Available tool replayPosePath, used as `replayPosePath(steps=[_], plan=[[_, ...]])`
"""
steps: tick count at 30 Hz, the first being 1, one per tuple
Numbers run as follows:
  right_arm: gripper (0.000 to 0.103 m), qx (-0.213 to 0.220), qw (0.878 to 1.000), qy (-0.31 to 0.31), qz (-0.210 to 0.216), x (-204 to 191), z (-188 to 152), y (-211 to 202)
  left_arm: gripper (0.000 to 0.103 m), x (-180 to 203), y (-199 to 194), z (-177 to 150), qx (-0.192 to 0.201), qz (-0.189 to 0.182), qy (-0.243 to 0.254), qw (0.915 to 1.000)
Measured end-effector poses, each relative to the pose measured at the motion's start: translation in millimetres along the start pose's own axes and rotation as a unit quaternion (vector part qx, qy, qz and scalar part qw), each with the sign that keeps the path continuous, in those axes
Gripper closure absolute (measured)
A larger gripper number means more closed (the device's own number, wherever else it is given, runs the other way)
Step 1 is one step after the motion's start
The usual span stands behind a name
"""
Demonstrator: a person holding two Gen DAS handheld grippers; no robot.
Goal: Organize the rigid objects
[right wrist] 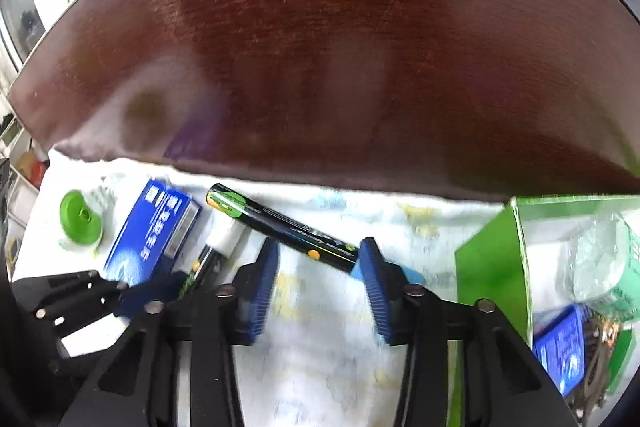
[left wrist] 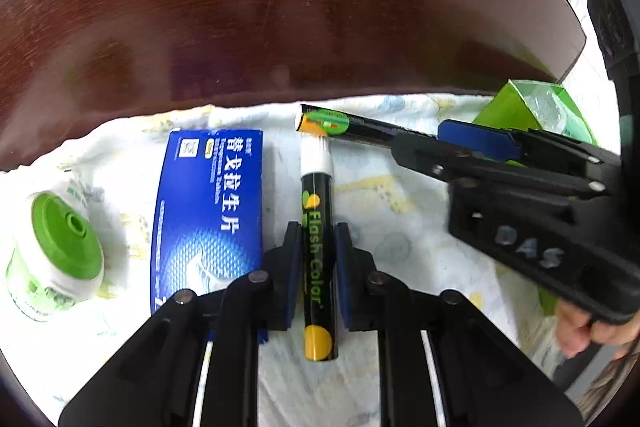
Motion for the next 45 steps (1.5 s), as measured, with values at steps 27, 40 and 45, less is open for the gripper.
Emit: replayPosePath(steps=[27,40,45], plan=[[0.102,-0.031,0.998,0.03,0.053,3,-34,-30,0.089,14,-9,-17,-0.006,0.01,0.009,0.9999],[0.04,-0.006,0.996,-0.086,-0.029,-11,-9,7,0.089,10,-45,-65,-0.007,0.017,-0.009,0.9998],[0.039,0.007,0.988,-0.144,-0.064,-23,-3,29,0.089,2,-58,-75,-0.009,0.024,-0.025,0.9993]])
Point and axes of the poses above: each gripper's, at about its wrist camera, not at the fingertips, and y roughly the way its jaws point, x to its right, z to its top, the point moved 4 cm from there along y, roughly the way its jaws point, and after that the axes turned 12 degrees about x, right-handed, at the moved point
